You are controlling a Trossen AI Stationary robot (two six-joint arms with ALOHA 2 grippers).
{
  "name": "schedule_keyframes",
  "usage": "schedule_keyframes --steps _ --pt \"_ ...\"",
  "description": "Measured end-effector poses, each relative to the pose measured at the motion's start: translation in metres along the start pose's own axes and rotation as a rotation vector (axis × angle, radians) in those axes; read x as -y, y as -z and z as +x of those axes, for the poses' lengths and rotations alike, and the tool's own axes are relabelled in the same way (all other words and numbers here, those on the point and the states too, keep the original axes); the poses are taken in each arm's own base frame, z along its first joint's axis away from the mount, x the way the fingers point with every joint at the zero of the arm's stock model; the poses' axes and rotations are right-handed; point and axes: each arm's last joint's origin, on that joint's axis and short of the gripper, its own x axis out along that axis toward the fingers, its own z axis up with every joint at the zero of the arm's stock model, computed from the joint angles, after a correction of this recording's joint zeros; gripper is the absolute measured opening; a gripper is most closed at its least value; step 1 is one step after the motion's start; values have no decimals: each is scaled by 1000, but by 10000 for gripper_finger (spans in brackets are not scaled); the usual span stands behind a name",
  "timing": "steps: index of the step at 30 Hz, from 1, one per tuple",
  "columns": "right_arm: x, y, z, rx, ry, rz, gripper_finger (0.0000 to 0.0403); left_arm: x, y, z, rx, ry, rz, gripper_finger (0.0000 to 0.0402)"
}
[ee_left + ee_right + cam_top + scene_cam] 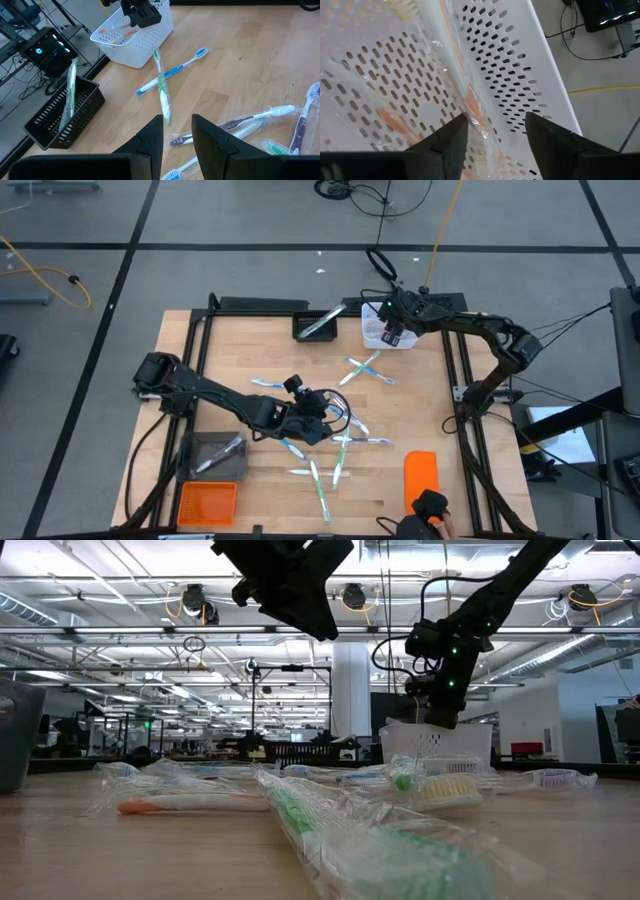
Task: Pick & Place Toothbrushes
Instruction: Put the orange toothbrush into the white bin, then put the green toothbrush into the black bin
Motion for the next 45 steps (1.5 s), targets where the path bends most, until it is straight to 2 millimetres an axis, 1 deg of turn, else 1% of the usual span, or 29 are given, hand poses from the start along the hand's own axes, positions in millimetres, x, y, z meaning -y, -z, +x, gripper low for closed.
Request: schedule_keyframes --steps 4,9,13,16,19,23,28,30,33,38,45 --pt "4 -2 -7 33 16 2 196 0 0 0 0 -1 0 104" --pt "14 -6 -29 111 46 33 196 -1 0 1 -1 -3 -2 104" --pt "17 -4 -44 155 -6 57 196 -1 -1 1 2 -3 -6 104" --pt "12 -3 -52 182 -105 43 196 -1 -1 1 1 -3 -6 104" --pt "0 -3 -62 197 -227 -2 196 -1 -1 1 1 -4 -6 104" --pt "-26 -6 -73 219 -368 -114 196 -2 -1 2 1 -5 0 104" --pt "-59 -10 -85 271 -446 -266 196 -2 -1 2 0 -5 4 104" --pt "-72 -10 -89 298 -487 -306 196 -2 -1 2 -2 -6 7 104" --pt "-87 -8 -90 339 -497 -344 196 -2 0 2 -3 -6 7 104" --pt "-102 0 -85 371 -507 -376 195 -2 0 2 -2 -6 8 104" --pt "-110 12 -74 405 -496 -371 176 -2 0 2 -2 -6 7 104"
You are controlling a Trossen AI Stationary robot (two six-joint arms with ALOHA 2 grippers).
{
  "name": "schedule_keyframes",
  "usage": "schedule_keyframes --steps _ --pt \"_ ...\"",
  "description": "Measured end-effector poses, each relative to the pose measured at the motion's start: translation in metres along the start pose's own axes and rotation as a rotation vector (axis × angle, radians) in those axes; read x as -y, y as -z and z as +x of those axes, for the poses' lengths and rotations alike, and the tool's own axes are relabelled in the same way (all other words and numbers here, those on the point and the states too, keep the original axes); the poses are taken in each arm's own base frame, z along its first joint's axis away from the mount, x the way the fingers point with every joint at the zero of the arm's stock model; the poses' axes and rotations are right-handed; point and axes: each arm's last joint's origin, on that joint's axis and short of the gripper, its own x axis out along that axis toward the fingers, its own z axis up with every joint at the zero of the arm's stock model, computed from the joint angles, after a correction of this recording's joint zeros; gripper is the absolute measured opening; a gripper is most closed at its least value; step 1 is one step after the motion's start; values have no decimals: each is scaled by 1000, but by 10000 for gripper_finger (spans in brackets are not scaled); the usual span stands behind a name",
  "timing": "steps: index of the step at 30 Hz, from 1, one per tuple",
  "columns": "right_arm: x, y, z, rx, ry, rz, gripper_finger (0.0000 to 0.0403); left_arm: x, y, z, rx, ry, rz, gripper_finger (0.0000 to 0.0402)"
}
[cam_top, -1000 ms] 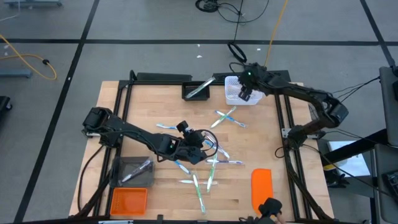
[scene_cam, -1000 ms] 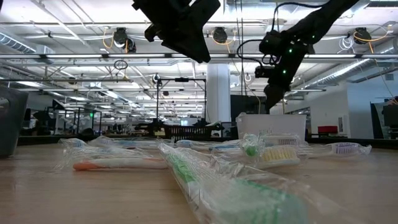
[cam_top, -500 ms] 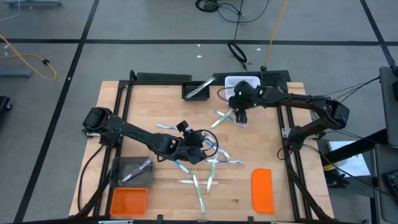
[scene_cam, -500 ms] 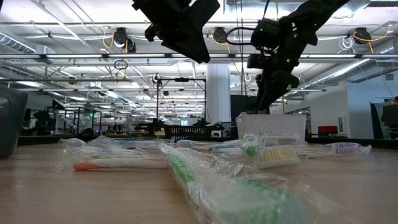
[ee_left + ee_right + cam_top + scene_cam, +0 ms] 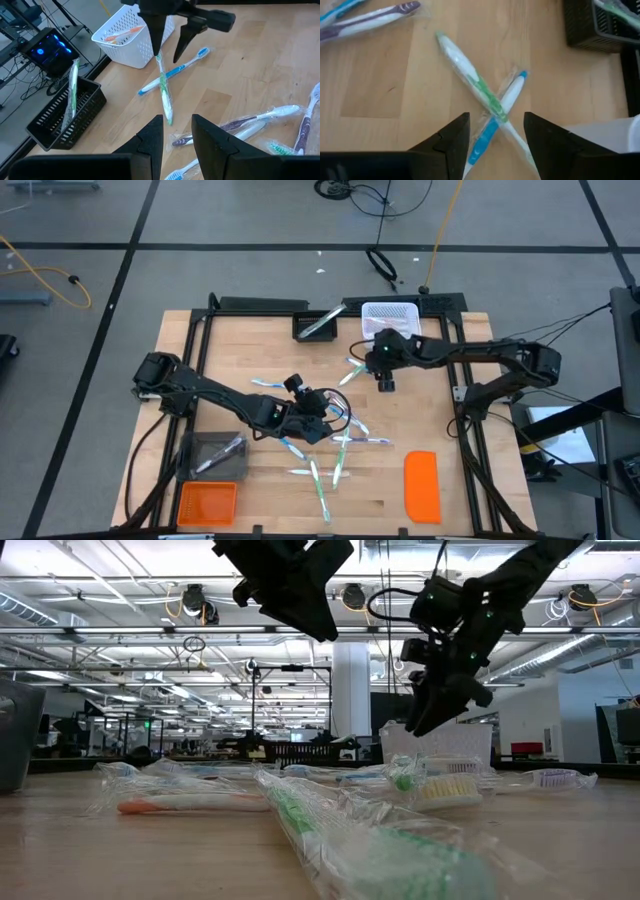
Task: Pick & Place Toothbrushes
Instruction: Put the green toothbrush into the black bin
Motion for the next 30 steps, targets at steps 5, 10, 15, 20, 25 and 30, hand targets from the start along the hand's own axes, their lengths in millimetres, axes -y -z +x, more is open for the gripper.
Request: schedule_keyframes --steps 5,10,15,20,25,30 --pt "-2 5 5 46 26 -24 172 0 0 0 1 0 -1 104" --pt "-3 7 16 44 26 -36 173 0 0 0 3 1 -3 104" --pt "-4 10 29 26 22 -68 173 0 0 0 3 1 3 104" --pt "-3 12 35 26 25 -73 173 0 -1 0 4 0 2 104" --pt "-3 17 45 -5 9 -78 172 -1 -1 1 4 -1 0 104" --pt "-4 22 60 -26 10 -85 167 -1 -1 1 4 -1 -1 104"
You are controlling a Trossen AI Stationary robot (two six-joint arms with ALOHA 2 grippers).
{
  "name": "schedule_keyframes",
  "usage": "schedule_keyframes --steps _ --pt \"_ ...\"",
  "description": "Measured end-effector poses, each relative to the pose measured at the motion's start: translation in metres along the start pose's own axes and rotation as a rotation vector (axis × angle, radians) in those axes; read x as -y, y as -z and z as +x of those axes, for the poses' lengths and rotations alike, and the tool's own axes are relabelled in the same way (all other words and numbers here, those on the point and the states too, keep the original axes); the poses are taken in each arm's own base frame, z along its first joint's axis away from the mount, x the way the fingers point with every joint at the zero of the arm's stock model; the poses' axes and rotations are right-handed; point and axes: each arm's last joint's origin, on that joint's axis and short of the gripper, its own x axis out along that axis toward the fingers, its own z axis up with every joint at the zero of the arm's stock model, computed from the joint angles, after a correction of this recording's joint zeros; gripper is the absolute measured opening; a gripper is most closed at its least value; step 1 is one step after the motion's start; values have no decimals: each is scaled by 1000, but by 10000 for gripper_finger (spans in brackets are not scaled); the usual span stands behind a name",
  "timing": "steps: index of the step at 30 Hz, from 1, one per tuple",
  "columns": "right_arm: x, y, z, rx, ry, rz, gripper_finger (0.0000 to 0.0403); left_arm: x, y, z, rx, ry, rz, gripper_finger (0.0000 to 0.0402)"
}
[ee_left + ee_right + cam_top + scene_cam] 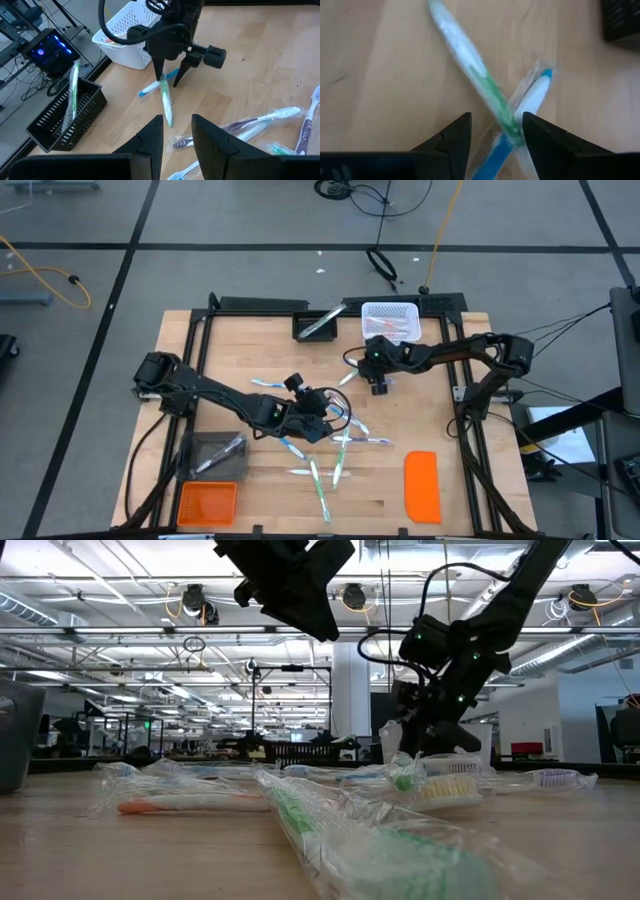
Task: Pick & Place Toothbrushes
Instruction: Put the green toothbrush into the black bin
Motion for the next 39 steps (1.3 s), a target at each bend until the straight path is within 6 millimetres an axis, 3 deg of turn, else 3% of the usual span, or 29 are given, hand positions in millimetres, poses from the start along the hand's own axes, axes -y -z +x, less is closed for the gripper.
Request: schedule_keyframes --steps 5,13,24,31,39 --pt "1 -2 0 10 26 -5 127 0 0 0 -1 0 1 104" --pt "5 -4 -9 -7 101 -9 14 0 0 0 0 -1 -5 104" --pt "7 -18 -32 74 139 32 7 -3 -1 3 -2 -9 -12 104" --pt "14 -31 -67 210 205 115 6 -5 -4 6 8 -13 -26 104" --pt "16 -43 -116 455 142 213 5 -8 -13 10 85 -58 -97 104"
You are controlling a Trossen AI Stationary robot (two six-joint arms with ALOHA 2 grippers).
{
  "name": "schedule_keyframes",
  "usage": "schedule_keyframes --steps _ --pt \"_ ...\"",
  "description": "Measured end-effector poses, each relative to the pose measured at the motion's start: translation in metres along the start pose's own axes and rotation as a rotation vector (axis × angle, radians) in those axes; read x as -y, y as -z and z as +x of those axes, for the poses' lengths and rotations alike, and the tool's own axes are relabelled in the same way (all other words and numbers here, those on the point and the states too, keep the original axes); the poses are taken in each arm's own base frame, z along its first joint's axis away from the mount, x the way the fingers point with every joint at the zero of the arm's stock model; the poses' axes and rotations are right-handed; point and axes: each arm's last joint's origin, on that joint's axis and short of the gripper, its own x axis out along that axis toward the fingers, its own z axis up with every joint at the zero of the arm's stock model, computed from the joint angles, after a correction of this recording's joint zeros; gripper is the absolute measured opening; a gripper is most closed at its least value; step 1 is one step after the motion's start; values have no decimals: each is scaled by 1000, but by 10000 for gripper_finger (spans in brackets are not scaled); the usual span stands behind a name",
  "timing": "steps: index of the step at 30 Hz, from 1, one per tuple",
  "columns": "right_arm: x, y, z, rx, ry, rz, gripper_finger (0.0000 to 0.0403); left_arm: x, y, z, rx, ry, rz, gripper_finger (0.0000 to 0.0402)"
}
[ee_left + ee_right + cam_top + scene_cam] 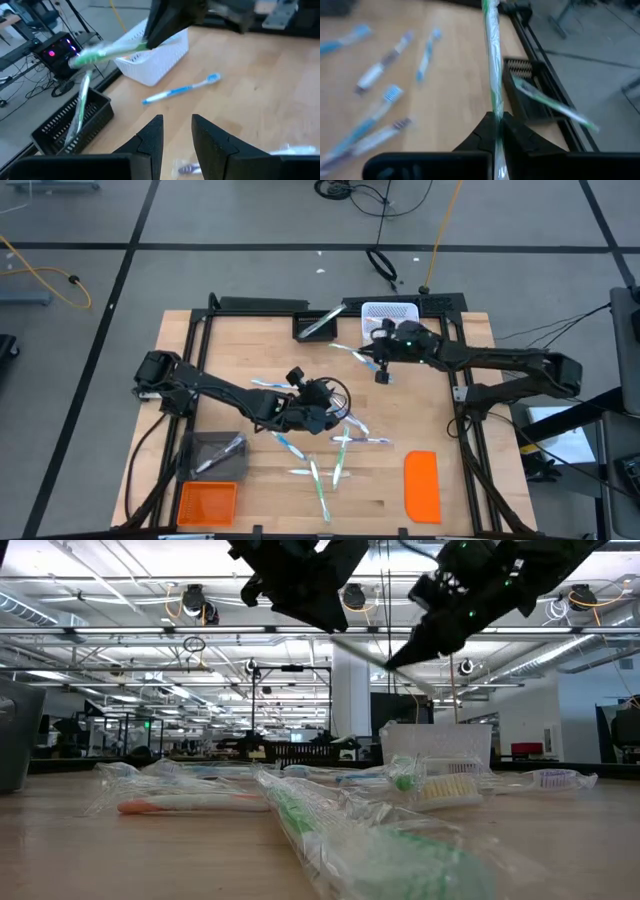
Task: Pick & Place Toothbrushes
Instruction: Put the green toothbrush into the black bin
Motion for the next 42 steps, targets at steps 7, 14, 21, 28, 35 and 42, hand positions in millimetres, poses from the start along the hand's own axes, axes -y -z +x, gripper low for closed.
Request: schedule_keyframes --steps 7,14,21,28,35,42 --pt "-2 -18 -28 165 -118 50 5 1 -12 1 92 -10 21 104" --pt "-11 -28 -41 240 -186 40 4 1 -31 3 215 34 22 104" --pt "-22 -35 -47 280 -229 0 4 -3 -44 7 292 55 16 112" --pt "-29 -38 -51 300 -254 -19 4 -6 -50 10 334 109 -5 169" --pt "-32 -39 -51 304 -266 -28 4 -6 -56 7 387 136 -1 206" --pt "-33 -40 -51 312 -268 -31 4 -6 -56 8 387 135 1 198"
